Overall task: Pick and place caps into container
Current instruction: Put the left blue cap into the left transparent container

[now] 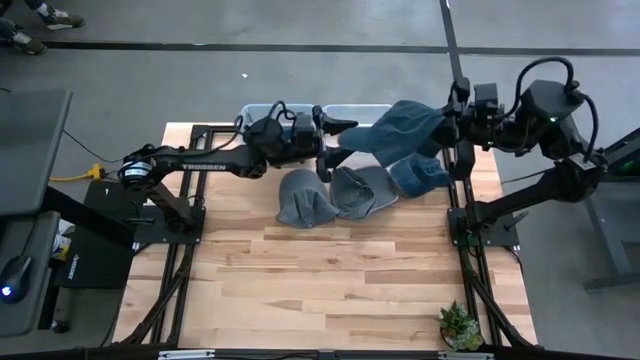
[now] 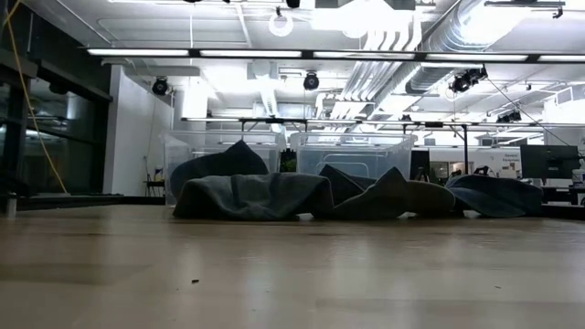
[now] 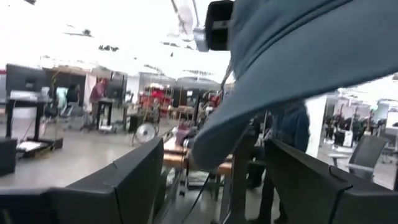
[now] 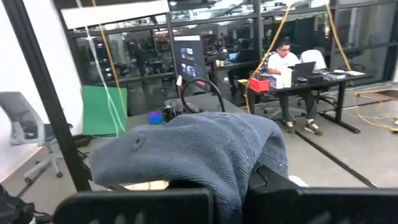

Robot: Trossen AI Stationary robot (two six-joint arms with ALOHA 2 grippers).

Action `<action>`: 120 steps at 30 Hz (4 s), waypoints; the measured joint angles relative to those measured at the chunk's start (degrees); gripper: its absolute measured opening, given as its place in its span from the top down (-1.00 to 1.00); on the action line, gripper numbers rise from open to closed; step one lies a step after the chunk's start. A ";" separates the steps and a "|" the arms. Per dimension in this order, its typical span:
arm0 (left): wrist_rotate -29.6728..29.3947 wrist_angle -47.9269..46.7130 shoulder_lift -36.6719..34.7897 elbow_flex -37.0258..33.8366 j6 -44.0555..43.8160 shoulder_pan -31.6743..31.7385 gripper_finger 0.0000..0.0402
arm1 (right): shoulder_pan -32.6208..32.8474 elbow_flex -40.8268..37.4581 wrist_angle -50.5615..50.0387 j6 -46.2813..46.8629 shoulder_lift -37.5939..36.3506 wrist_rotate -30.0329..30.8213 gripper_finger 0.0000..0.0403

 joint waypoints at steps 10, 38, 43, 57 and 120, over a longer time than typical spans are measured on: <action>0.13 4.46 0.06 0.02 0.15 0.00 -0.39 | -5.50 6.65 0.18 0.64 8.37 -10.98 0.99; -7.77 11.34 0.06 0.02 -1.55 0.09 0.73 | -19.01 9.23 -1.83 0.25 13.86 -15.01 0.99; -9.39 10.07 0.06 0.02 -2.23 0.09 0.92 | -18.95 9.21 -2.80 -0.12 15.02 -15.70 0.99; -10.96 9.37 0.06 0.02 -3.28 0.09 0.98 | -19.01 9.15 -3.29 -6.35 13.24 -15.43 0.69; 35.17 -67.31 -14.90 0.02 -42.07 44.78 0.99 | -23.75 9.16 -22.18 -7.70 1.52 -12.29 -0.45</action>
